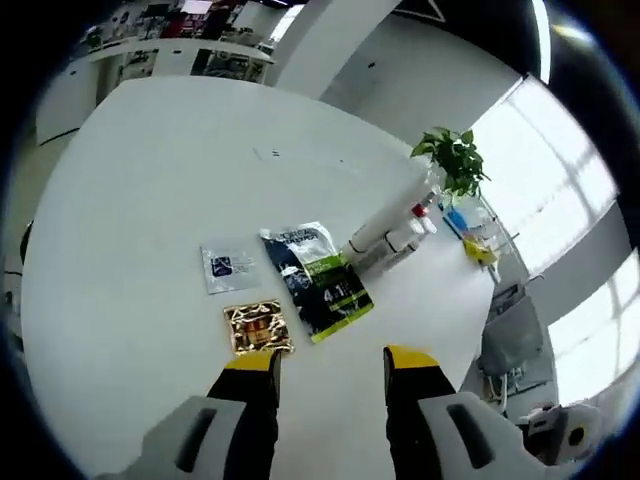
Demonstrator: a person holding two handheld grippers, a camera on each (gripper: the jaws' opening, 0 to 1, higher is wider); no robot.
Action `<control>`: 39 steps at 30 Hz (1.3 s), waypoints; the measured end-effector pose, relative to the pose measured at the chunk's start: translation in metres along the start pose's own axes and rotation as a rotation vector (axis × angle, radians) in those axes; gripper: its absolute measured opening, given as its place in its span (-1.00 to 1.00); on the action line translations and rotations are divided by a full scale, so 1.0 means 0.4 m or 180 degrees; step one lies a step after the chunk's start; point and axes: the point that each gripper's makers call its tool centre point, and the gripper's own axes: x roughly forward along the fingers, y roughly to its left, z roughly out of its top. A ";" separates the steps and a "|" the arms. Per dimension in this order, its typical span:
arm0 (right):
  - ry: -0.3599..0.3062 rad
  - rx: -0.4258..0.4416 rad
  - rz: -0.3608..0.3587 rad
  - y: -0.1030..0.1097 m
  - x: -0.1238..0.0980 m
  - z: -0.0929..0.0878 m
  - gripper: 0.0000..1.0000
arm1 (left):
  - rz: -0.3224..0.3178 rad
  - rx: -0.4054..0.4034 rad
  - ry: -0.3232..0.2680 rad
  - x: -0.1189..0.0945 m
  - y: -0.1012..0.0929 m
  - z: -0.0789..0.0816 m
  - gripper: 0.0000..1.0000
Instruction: Arrange the skincare products in the storage area until every visible bottle or jar stands upright without overlapping.
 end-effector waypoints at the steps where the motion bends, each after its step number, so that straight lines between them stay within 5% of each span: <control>1: -0.0007 0.0005 0.0001 0.000 -0.001 0.001 -0.65 | -0.0032 0.0010 -0.0035 -0.014 -0.010 -0.013 -0.15; 7: -0.0106 0.0058 0.0050 0.006 -0.005 0.015 -0.62 | -0.0212 -0.0210 -0.0375 -0.092 -0.051 -0.047 -0.16; 12: -0.0366 0.0196 0.0076 0.007 -0.020 0.052 -0.58 | -0.0240 -0.0004 -0.0849 -0.187 -0.068 -0.062 -0.16; 16: -0.0660 0.0438 0.0087 -0.001 -0.034 0.090 -0.50 | -0.0180 0.0152 -0.0985 -0.250 -0.073 -0.109 -0.13; 22: -0.0969 0.0771 0.0128 -0.015 -0.054 0.129 -0.28 | -0.0055 0.0373 -0.1401 -0.336 -0.072 -0.168 0.13; 25: -0.1125 0.0884 0.0143 -0.018 -0.068 0.148 -0.11 | 0.0089 0.0804 -0.1637 -0.365 -0.080 -0.201 0.45; 31: -0.1244 0.0902 0.0189 -0.008 -0.073 0.167 0.09 | 0.0208 0.1098 -0.1973 -0.395 -0.102 -0.249 0.98; 39: -0.1190 0.0865 0.0340 0.019 -0.071 0.162 0.19 | 0.0337 0.1198 -0.2262 -0.406 -0.098 -0.260 0.99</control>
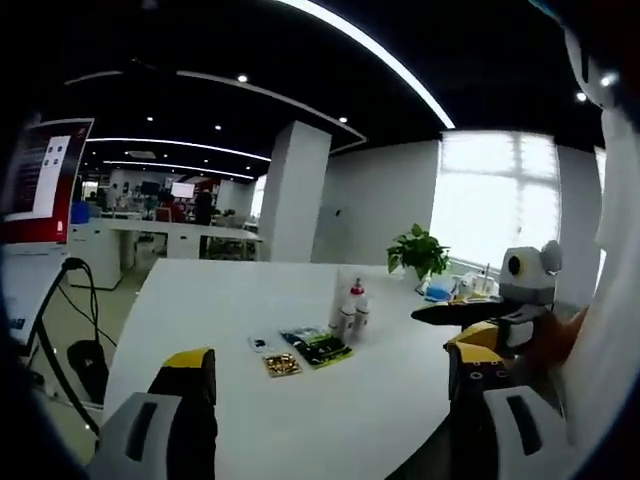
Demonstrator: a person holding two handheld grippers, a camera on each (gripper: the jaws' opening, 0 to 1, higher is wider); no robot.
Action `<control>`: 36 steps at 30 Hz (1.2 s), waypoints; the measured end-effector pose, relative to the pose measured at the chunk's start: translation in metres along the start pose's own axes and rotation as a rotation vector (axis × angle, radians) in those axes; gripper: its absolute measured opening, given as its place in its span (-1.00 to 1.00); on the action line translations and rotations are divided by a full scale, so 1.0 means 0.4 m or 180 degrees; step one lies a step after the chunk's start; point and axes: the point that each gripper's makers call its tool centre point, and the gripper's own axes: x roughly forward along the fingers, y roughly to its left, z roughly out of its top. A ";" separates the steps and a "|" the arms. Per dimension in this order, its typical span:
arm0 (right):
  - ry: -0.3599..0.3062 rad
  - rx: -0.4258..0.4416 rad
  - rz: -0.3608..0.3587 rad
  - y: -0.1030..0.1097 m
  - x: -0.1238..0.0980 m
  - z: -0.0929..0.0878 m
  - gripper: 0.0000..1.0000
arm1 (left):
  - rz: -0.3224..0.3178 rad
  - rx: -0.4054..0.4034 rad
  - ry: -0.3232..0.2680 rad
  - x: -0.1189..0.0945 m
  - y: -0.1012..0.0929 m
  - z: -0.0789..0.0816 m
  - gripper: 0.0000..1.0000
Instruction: Arrange the skincare products in the storage area until every visible bottle or jar stands upright without overlapping.
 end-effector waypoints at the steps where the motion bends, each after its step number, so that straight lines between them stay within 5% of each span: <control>1: 0.0007 -0.0005 -0.0016 -0.001 -0.002 -0.002 0.20 | 0.0012 0.0072 -0.0031 0.001 0.000 0.006 0.99; 8: -0.0076 0.0021 -0.0135 -0.025 -0.010 0.011 0.24 | 0.0011 0.0242 -0.0138 0.000 0.023 0.022 0.99; 16: -0.0064 -0.0005 -0.0206 -0.041 -0.014 0.008 0.24 | 0.0183 0.0125 -0.0170 0.008 0.060 0.015 0.99; 23: 0.0051 0.0239 -0.0127 -0.046 -0.006 -0.006 0.23 | 0.0053 0.0202 0.0033 0.015 0.047 -0.023 0.99; 24: 0.0090 0.0209 -0.0118 -0.042 -0.007 -0.009 0.24 | 0.0047 0.0203 0.0043 0.015 0.047 -0.024 0.99; 28: 0.0427 -0.0669 0.0040 -0.011 -0.007 -0.047 0.28 | 0.0017 0.0267 0.0123 0.015 0.038 -0.037 0.99; 31: 0.0424 -0.0332 0.0097 -0.008 -0.002 -0.076 0.28 | -0.0049 0.0261 0.0214 0.025 0.025 -0.052 0.99; 32: 0.0574 -0.0256 0.0069 -0.015 -0.001 -0.097 0.29 | -0.0046 0.0261 0.0238 0.026 0.027 -0.057 0.99; 36: 0.0394 -0.0299 0.0061 -0.015 0.007 -0.062 0.28 | -0.0003 0.0205 0.0285 0.025 0.041 -0.066 0.99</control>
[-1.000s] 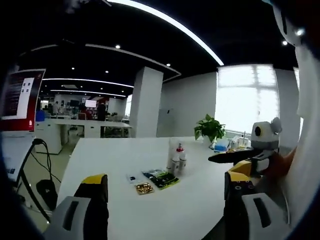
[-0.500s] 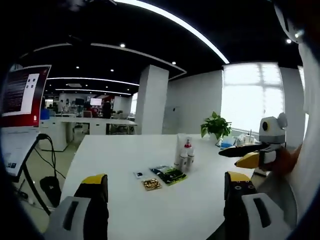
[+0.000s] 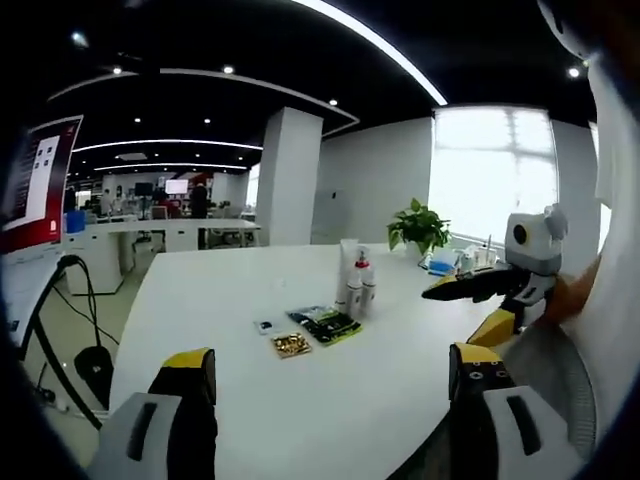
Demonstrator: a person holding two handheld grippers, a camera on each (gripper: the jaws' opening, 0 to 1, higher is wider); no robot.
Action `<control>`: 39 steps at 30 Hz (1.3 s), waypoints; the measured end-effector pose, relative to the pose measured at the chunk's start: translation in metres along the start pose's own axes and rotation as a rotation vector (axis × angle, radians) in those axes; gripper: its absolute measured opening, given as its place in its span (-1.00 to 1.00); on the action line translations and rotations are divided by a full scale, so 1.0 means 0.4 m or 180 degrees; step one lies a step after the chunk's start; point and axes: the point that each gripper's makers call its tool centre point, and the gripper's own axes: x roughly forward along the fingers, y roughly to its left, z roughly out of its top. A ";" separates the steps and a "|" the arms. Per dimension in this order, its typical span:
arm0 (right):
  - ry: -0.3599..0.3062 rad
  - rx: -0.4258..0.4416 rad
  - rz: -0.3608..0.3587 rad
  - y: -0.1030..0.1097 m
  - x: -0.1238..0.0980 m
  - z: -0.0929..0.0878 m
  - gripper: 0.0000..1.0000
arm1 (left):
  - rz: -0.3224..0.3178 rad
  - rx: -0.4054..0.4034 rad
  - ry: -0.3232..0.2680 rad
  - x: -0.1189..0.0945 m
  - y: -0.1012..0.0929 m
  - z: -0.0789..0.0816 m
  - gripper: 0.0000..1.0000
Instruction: Arrange the skincare products in the storage area until every visible bottle or jar stands upright without overlapping.
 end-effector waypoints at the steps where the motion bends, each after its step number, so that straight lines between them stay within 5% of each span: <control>1: 0.0003 0.0009 -0.0003 -0.001 0.000 -0.001 0.28 | 0.0020 -0.0010 0.0013 0.000 0.004 -0.002 0.99; 11: 0.0087 -0.0141 0.0101 0.023 0.004 -0.015 0.23 | 0.0040 -0.0040 0.0066 0.000 0.011 -0.018 0.99; 24: 0.0186 0.0016 0.0207 0.032 0.012 -0.030 0.21 | 0.0161 0.0003 0.0080 -0.004 0.025 -0.022 0.99; 39: 0.0165 -0.0069 0.0093 0.016 0.005 -0.028 0.17 | 0.0100 0.0016 0.0163 0.000 0.013 -0.034 0.99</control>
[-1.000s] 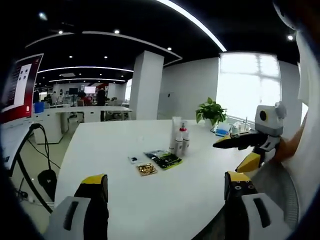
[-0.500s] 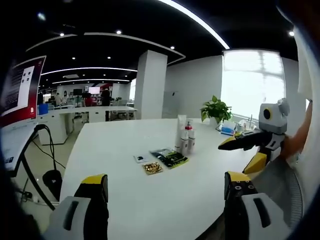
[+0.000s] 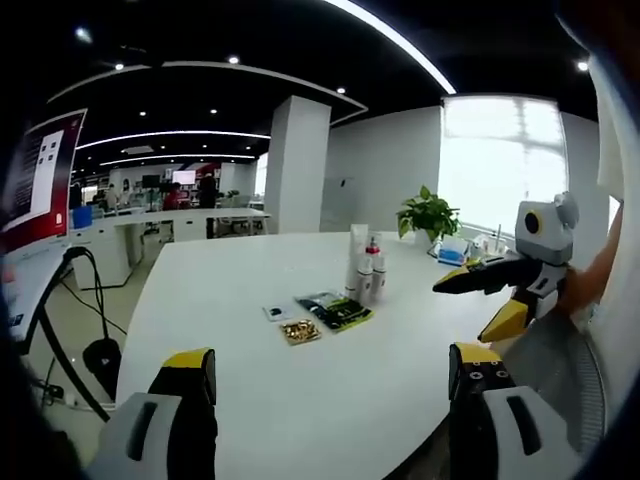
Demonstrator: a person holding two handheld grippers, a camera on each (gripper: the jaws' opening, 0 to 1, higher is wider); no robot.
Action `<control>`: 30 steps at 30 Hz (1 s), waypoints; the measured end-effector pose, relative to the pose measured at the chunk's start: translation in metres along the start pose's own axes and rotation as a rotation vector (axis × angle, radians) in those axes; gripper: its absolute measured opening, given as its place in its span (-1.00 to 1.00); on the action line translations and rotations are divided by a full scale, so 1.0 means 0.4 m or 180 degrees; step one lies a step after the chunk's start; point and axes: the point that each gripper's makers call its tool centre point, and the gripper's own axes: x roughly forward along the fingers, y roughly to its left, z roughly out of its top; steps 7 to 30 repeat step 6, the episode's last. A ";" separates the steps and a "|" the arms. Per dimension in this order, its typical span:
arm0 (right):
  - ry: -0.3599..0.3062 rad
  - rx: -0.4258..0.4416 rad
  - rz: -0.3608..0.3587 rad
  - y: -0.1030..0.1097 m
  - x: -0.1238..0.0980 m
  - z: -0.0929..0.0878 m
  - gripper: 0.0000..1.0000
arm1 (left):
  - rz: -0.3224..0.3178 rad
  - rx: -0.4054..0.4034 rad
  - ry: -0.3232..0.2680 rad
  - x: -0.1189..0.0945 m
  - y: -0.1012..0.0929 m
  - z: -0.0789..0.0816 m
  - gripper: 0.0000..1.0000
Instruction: Arrange the skincare products in the storage area until every visible bottle or jar stands upright without overlapping.
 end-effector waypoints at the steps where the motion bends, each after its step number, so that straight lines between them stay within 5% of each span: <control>1: 0.0006 -0.0003 -0.0005 -0.001 0.000 -0.001 0.17 | -0.0005 -0.0002 0.0010 0.001 -0.001 -0.002 0.99; 30: 0.0020 -0.0028 -0.0018 -0.002 0.000 -0.003 0.16 | -0.0016 0.0020 0.0082 0.004 0.000 -0.015 0.99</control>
